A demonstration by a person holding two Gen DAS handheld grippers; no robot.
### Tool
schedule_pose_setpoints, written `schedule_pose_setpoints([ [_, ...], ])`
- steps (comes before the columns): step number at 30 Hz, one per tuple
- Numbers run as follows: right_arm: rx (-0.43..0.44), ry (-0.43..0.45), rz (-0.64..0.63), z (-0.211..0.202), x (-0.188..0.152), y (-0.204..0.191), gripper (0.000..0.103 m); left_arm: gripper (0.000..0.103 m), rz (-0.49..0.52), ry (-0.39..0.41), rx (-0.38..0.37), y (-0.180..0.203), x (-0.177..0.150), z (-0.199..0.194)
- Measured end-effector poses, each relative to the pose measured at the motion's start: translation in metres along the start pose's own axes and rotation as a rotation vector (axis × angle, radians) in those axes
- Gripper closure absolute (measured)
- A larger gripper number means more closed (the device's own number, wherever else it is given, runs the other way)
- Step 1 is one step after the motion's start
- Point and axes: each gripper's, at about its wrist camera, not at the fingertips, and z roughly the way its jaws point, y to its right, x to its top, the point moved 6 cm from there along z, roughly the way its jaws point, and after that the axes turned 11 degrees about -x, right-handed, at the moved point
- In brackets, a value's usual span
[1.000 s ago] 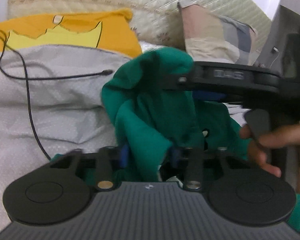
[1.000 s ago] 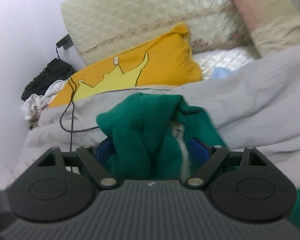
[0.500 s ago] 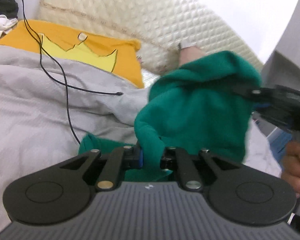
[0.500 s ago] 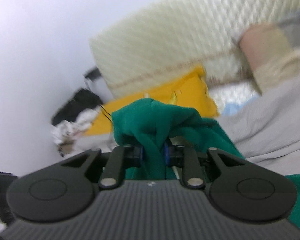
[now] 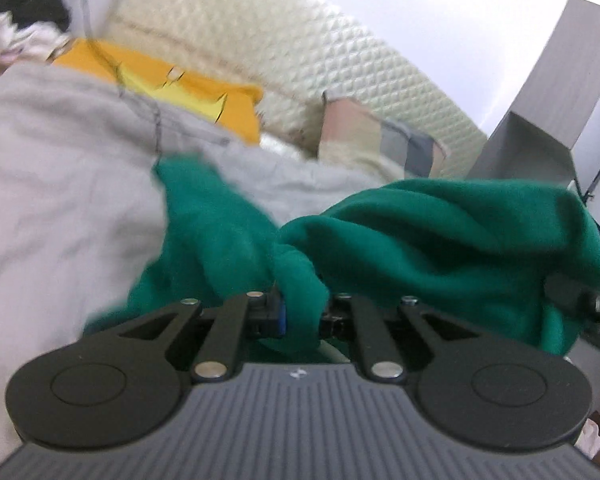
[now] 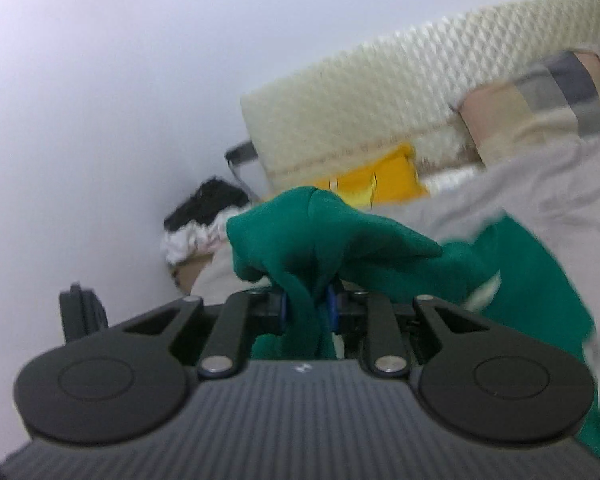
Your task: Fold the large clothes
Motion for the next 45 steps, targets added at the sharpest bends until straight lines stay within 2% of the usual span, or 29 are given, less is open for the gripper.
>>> schedule_pose_setpoints([
  [6, -0.08, -0.095, -0.039, -0.017, -0.082, 0.015, 0.081, 0.09, -0.103, -0.048, 0.035, -0.014, -0.072, -0.014],
  [9, -0.13, -0.203, -0.016, -0.003, -0.119, 0.034, 0.079, 0.088, -0.123, -0.078, 0.056, -0.017, -0.092, -0.008],
  [11, -0.149, -0.287, 0.014, 0.008, -0.136, 0.045, 0.075, 0.081, -0.134, -0.076, 0.054, -0.015, -0.096, -0.008],
  [12, -0.162, -0.319, 0.051, 0.011, -0.141, 0.052, 0.071, 0.072, -0.132, -0.072, 0.051, -0.014, -0.094, -0.008],
  [13, -0.173, -0.343, 0.084, 0.011, -0.143, 0.057, 0.064, 0.055, -0.13, -0.062, 0.046, -0.013, -0.094, -0.01],
  [15, -0.168, -0.356, 0.139, 0.007, -0.14, 0.064, 0.054, 0.041, -0.145, -0.03, 0.037, -0.016, -0.091, -0.016],
  [19, -0.099, -0.294, 0.226, -0.011, -0.122, 0.077, 0.035, 0.036, -0.213, 0.069, -0.017, -0.024, -0.079, -0.032],
  [22, -0.09, -0.226, 0.287, -0.024, -0.107, 0.096, 0.032, 0.035, -0.239, 0.102, -0.022, -0.028, -0.069, -0.034],
  [26, -0.124, -0.164, 0.285, -0.017, -0.091, 0.114, 0.032, 0.035, -0.202, 0.09, 0.019, -0.034, -0.059, -0.022],
  [32, -0.119, -0.168, 0.126, 0.053, -0.045, 0.115, 0.032, 0.034, -0.082, 0.048, 0.095, -0.053, -0.022, 0.03],
  [36, -0.136, -0.169, 0.064, 0.124, -0.011, 0.126, 0.033, 0.027, -0.011, 0.066, 0.159, -0.07, 0.007, 0.06],
  [39, -0.141, -0.229, 0.099, 0.18, -0.005, 0.142, 0.032, 0.028, -0.017, 0.039, 0.178, -0.084, 0.017, 0.083],
  [41, -0.128, -0.257, 0.106, 0.211, -0.005, 0.146, 0.032, 0.031, -0.025, 0.022, 0.151, -0.09, 0.024, 0.097],
  [43, -0.118, -0.274, 0.09, 0.23, -0.008, 0.146, 0.033, 0.052, -0.016, 0.013, 0.154, -0.094, 0.033, 0.109],
  [44, -0.126, -0.287, 0.07, 0.24, -0.01, 0.145, 0.034, 0.059, -0.008, -0.003, 0.159, -0.095, 0.038, 0.115],
  [45, -0.144, -0.298, 0.04, 0.248, -0.01, 0.144, 0.042, 0.072, -0.01, -0.019, 0.153, -0.097, 0.043, 0.122],
])
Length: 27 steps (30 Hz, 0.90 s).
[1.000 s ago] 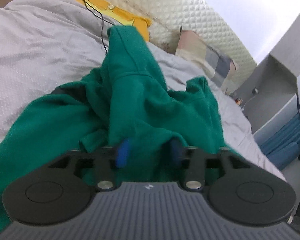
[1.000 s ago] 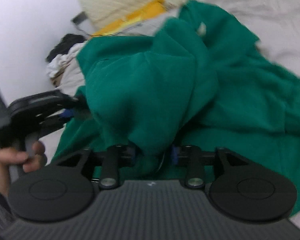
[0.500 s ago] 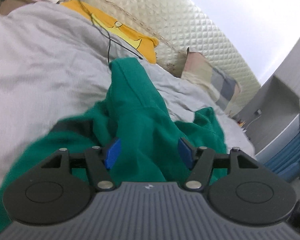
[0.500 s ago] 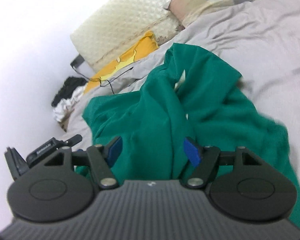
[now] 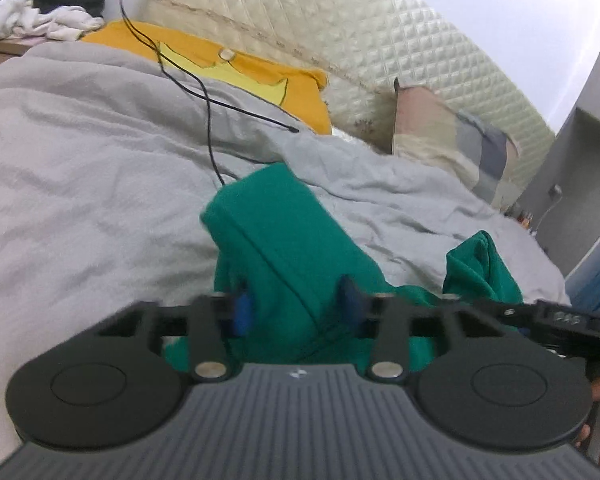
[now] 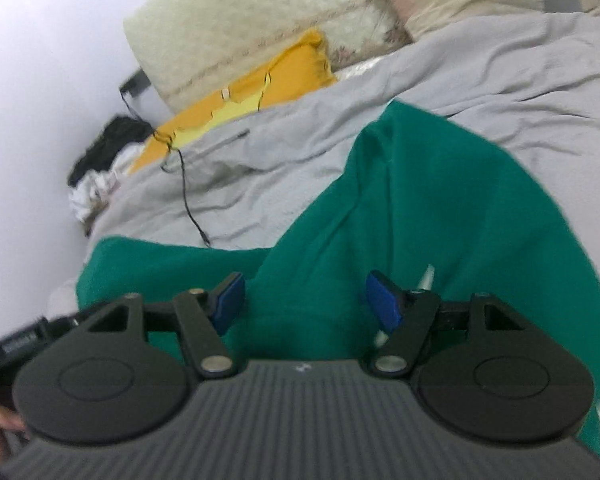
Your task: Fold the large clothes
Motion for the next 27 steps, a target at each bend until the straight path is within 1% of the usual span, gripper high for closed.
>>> schedule_pose_setpoints([
  [1, -0.021, -0.001, -0.023, 0.003, 0.002, -0.001, 0.064, 0.081, -0.008, -0.01, -0.011, 0.0, 0.006, 0.004],
  [2, -0.047, 0.004, -0.039, 0.005, 0.005, -0.001, 0.071, 0.084, -0.023, -0.009, -0.025, -0.001, 0.016, 0.008],
  [3, -0.055, 0.025, -0.031, 0.001, 0.011, 0.001, 0.077, 0.088, -0.043, 0.006, -0.04, -0.002, 0.027, 0.01],
  [4, -0.039, 0.06, -0.01, -0.006, 0.018, 0.003, 0.082, 0.089, -0.06, 0.026, -0.052, -0.003, 0.038, 0.01],
  [5, -0.017, 0.116, 0.027, -0.016, 0.029, 0.009, 0.083, 0.089, -0.077, 0.05, -0.062, -0.004, 0.052, 0.011],
  [6, 0.001, 0.161, 0.058, -0.024, 0.039, 0.014, 0.087, 0.091, -0.089, 0.07, -0.073, -0.005, 0.062, 0.012],
  [7, 0.015, 0.208, 0.084, -0.032, 0.048, 0.019, 0.089, 0.092, -0.1, 0.094, -0.082, -0.005, 0.075, 0.015],
  [8, 0.015, 0.247, 0.101, -0.038, 0.058, 0.023, 0.09, 0.092, -0.108, 0.11, -0.086, -0.004, 0.085, 0.019],
  [11, -0.033, 0.287, 0.117, -0.032, 0.079, 0.034, 0.093, 0.093, -0.116, 0.136, -0.066, 0.001, 0.106, 0.041],
  [14, -0.085, 0.315, 0.108, -0.011, 0.09, 0.043, 0.094, 0.093, -0.056, 0.144, -0.008, 0.004, 0.12, 0.078],
  [16, -0.112, 0.318, 0.095, 0.007, 0.094, 0.049, 0.095, 0.093, -0.032, 0.139, 0.024, 0.002, 0.121, 0.103],
  [19, -0.154, 0.303, 0.079, 0.04, 0.101, 0.058, 0.095, 0.093, 0.0, 0.107, 0.063, -0.012, 0.115, 0.144],
  [23, -0.195, 0.26, 0.056, 0.088, 0.1, 0.069, 0.095, 0.093, 0.004, 0.052, 0.096, -0.038, 0.105, 0.189],
  [27, -0.23, 0.207, 0.033, 0.124, 0.091, 0.075, 0.095, 0.092, 0.022, -0.038, 0.121, -0.062, 0.093, 0.224],
])
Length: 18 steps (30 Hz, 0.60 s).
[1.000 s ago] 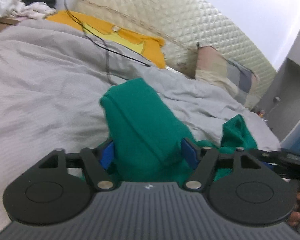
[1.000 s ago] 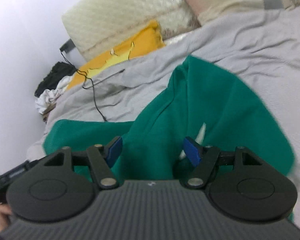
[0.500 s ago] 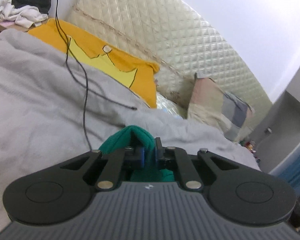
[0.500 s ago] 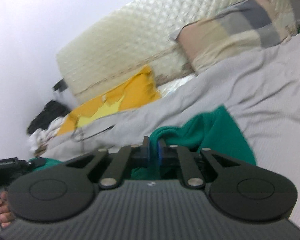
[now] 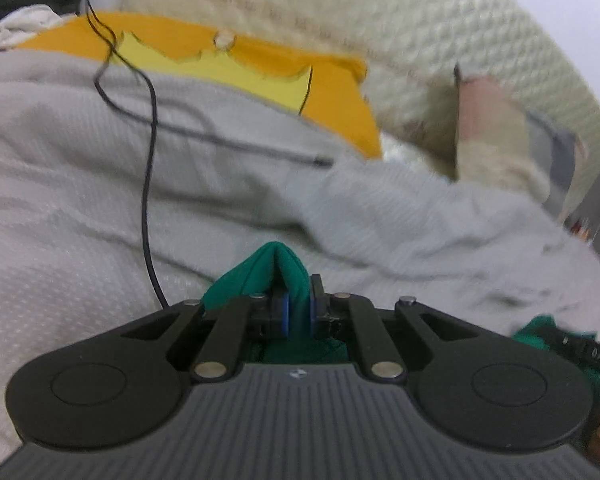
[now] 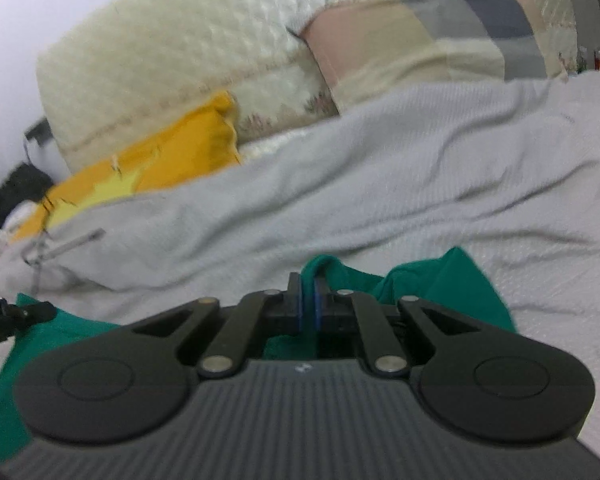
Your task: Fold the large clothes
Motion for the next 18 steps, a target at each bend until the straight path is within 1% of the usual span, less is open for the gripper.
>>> schedule_pose_setpoints([
  [4, -0.014, -0.018, -0.036, 0.015, -0.013, -0.003, 0.095, 0.092, 0.02, -0.06, 0.004, -0.011, -0.011, 0.021],
  [8, 0.0, -0.002, -0.031, 0.008, -0.015, -0.003, 0.094, 0.091, 0.055, -0.064, -0.001, -0.006, -0.011, 0.017],
  [9, 0.002, -0.001, -0.029, 0.004, -0.014, -0.002, 0.093, 0.089, 0.061, -0.062, -0.008, -0.003, -0.011, 0.013],
  [11, 0.002, -0.001, -0.032, -0.007, -0.012, -0.002, 0.09, 0.083, 0.079, -0.062, -0.01, 0.004, -0.01, -0.001],
  [12, 0.002, -0.003, -0.03, -0.013, -0.012, -0.002, 0.085, 0.073, 0.077, -0.061, -0.015, 0.008, -0.01, -0.009],
  [13, 0.006, -0.006, -0.028, -0.02, -0.011, -0.001, 0.078, 0.06, 0.074, -0.059, -0.022, 0.012, -0.011, -0.018],
  [15, 0.022, -0.009, -0.03, -0.038, -0.013, 0.0, 0.073, 0.049, 0.095, -0.051, -0.022, 0.023, -0.015, -0.04],
  [16, 0.026, -0.011, -0.037, -0.047, -0.014, 0.0, 0.069, 0.048, 0.113, -0.044, -0.019, 0.029, -0.017, -0.05],
  [18, 0.039, -0.009, -0.056, -0.068, -0.016, 0.0, 0.068, 0.048, 0.143, -0.051, -0.034, 0.042, -0.022, -0.071],
])
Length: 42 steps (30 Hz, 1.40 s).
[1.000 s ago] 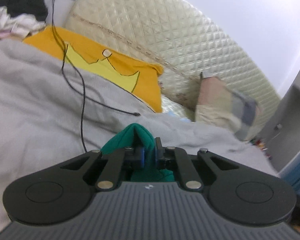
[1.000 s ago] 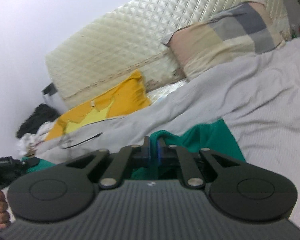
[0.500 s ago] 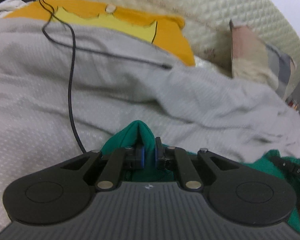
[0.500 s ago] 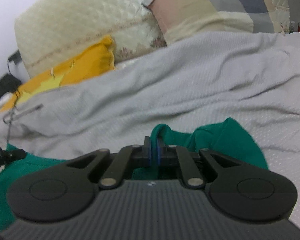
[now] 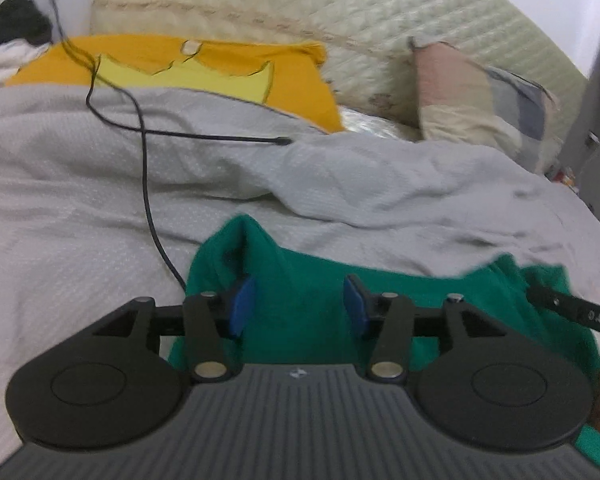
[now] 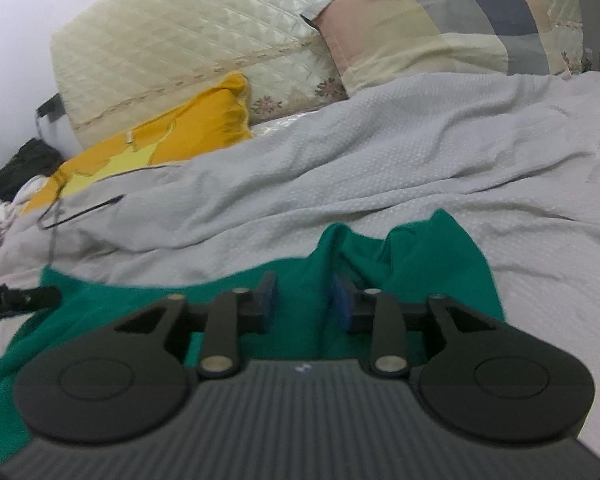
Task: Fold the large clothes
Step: 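Open both tools and withdraw them above the folded hoodie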
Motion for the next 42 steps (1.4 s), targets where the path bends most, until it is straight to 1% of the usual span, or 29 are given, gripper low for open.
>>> schedule_pose_setpoints([
  [4, 0.026, 0.017, -0.014, -0.049, -0.003, -0.001, 0.068, 0.048, 0.074, 0.002, -0.008, 0.032, -0.01, -0.047],
  [7, 0.048, 0.039, -0.02, -0.091, -0.003, -0.002, 0.068, 0.048, 0.118, 0.022, -0.007, 0.061, -0.02, -0.092],
  [11, 0.083, 0.089, -0.057, -0.155, -0.006, -0.009, 0.068, 0.048, 0.169, 0.071, -0.041, 0.108, -0.042, -0.159],
  [16, 0.136, 0.146, -0.071, -0.237, -0.017, -0.015, 0.068, 0.048, 0.222, 0.097, -0.033, 0.15, -0.074, -0.231],
  [21, 0.157, 0.176, -0.095, -0.308, -0.042, -0.016, 0.068, 0.048, 0.214, 0.13, -0.026, 0.174, -0.108, -0.303],
  [26, 0.162, 0.17, -0.161, -0.357, -0.081, -0.018, 0.068, 0.046, 0.232, 0.151, -0.03, 0.191, -0.148, -0.361],
  [31, 0.176, 0.177, -0.153, -0.394, -0.11, -0.014, 0.068, 0.046, 0.236, 0.157, -0.025, 0.202, -0.187, -0.401],
  [35, 0.194, 0.167, -0.127, -0.412, -0.128, -0.008, 0.068, 0.044, 0.24, 0.147, -0.015, 0.208, -0.216, -0.42],
  [39, 0.199, 0.164, -0.127, -0.424, -0.148, -0.004, 0.068, 0.044, 0.256, 0.125, -0.006, 0.212, -0.242, -0.428],
  [42, 0.199, 0.159, -0.125, -0.427, -0.16, 0.001, 0.068, 0.044, 0.257, 0.107, -0.005, 0.213, -0.254, -0.424],
])
